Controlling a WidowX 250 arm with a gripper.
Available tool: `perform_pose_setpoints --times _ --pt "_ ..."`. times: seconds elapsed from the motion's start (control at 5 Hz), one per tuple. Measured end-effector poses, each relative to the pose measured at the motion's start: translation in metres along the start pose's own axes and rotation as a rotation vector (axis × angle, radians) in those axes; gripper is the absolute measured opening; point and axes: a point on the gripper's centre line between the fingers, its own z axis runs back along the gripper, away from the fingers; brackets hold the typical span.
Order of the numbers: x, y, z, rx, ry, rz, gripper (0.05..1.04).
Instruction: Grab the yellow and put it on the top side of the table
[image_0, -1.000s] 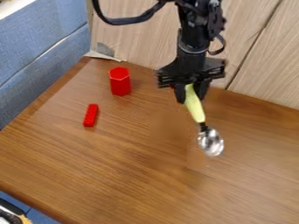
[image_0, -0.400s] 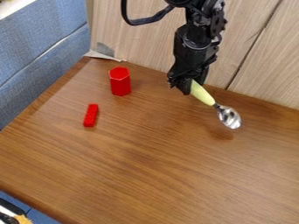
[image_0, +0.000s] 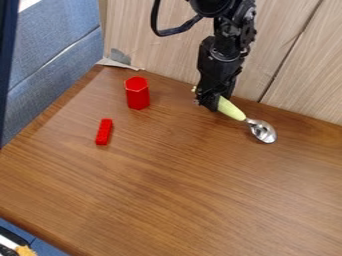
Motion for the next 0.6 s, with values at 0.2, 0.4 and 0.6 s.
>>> perform_pose_setpoints --times 0.2,0.4,0.6 --pt "-0.001 0.000 -0.008 0.017 0.012 -0.003 0.408" --pt "0.002 0.003 -0.013 0.026 0.014 -0.010 0.474" --pt "0.010 0.006 -0.016 0.028 0.023 -0.010 0.716"
